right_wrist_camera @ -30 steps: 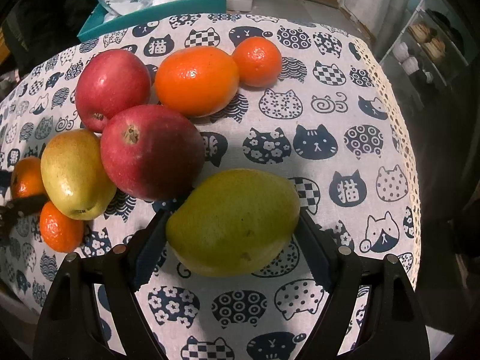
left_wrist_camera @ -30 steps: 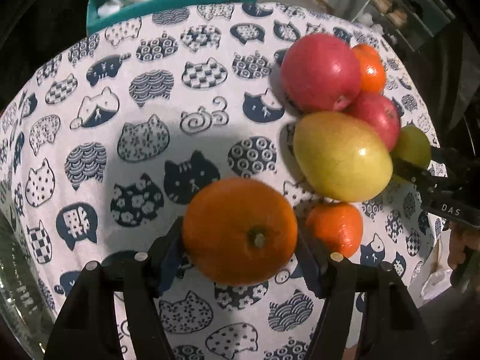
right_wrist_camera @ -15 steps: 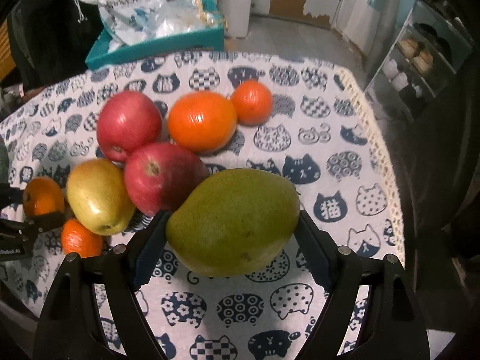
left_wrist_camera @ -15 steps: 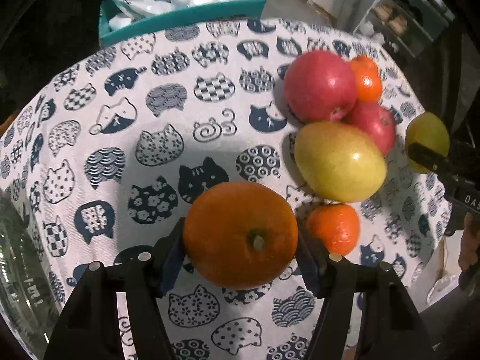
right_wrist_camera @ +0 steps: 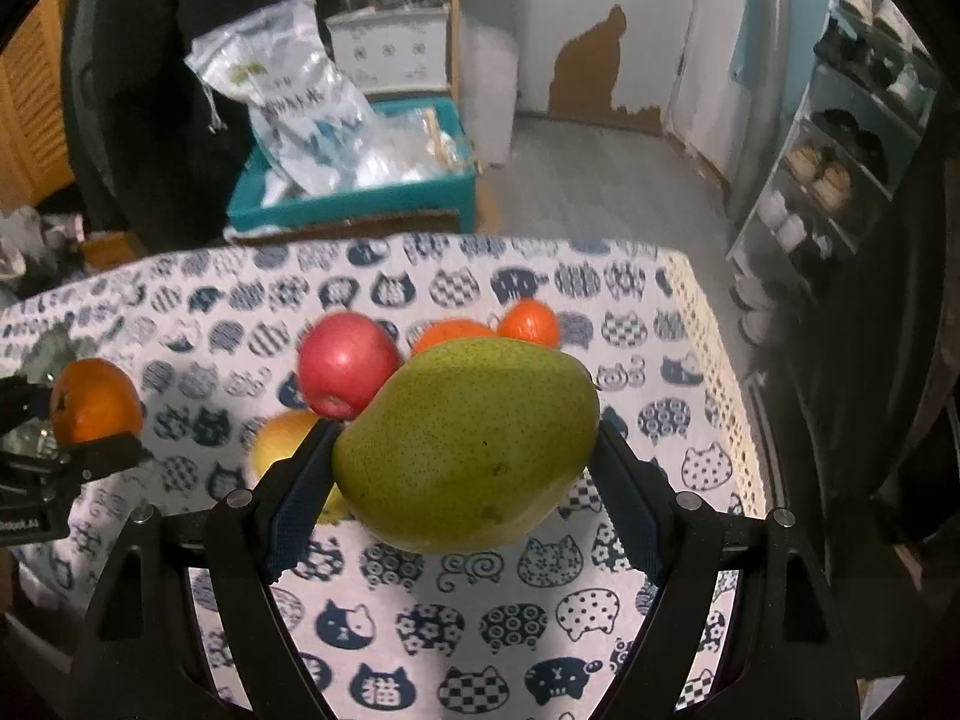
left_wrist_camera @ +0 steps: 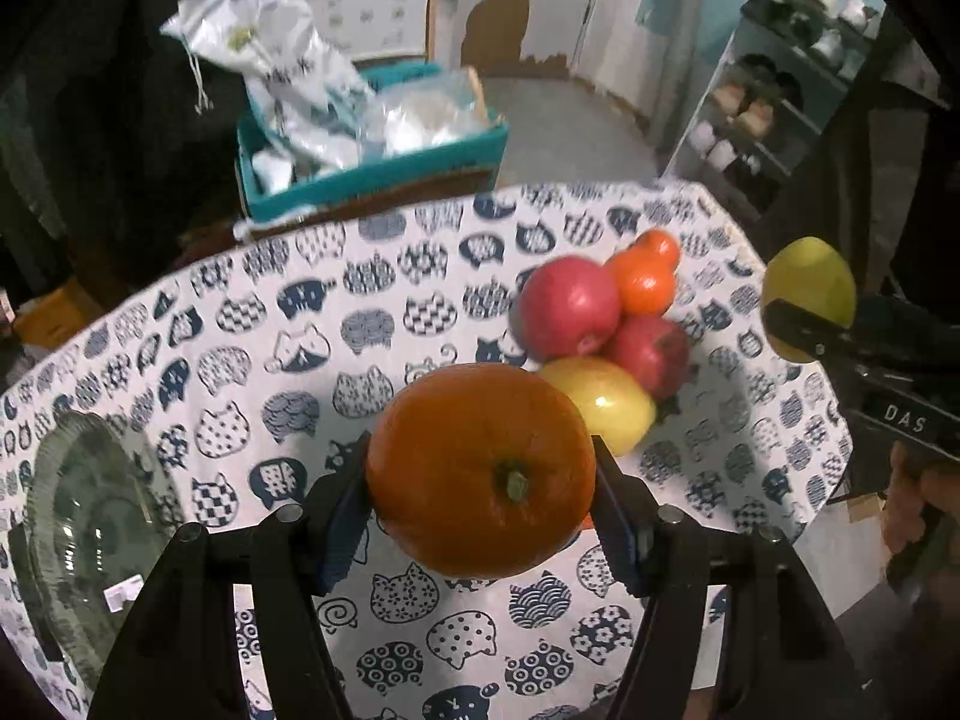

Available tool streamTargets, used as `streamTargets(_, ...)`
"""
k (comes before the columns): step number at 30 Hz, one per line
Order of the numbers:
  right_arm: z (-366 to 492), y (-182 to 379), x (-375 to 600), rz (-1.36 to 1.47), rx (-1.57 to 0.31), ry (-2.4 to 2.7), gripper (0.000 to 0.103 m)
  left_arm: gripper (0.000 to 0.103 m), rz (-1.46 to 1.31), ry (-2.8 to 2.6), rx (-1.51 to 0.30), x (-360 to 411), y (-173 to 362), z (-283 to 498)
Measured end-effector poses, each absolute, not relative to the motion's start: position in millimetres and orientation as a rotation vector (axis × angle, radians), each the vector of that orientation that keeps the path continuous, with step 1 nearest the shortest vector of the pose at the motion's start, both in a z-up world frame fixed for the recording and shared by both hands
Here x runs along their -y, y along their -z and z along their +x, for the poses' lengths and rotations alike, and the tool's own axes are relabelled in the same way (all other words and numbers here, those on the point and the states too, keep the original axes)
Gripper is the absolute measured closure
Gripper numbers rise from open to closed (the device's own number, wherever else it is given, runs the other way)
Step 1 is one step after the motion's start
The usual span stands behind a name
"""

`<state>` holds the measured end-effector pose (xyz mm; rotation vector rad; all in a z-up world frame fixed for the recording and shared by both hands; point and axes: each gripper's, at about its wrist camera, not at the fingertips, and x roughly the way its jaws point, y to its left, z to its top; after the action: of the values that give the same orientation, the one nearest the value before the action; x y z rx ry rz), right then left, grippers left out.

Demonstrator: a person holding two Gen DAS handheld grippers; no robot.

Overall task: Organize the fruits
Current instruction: 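Close the left tool on the orange and lift while the right tool grips and lifts the green pear, then carry the orange in the left tool toward the glass bowl while the right tool carries the pear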

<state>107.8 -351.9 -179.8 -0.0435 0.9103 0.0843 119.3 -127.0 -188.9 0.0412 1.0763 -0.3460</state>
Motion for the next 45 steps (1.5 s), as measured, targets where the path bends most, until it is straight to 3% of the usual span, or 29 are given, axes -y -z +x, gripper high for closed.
streamTargets(25,70.3,87.1,282.6,-0.065,-0.723,-0.268,0.021,0.035,-0.020,0.341,-0.883,81.1,100.1,70.6)
streamTargets(45,82.0,82.6,183.5,-0.113,-0.738,-0.439,0.021,0.035,-0.101,0.205,-0.869,-10.6,103.2,49.0)
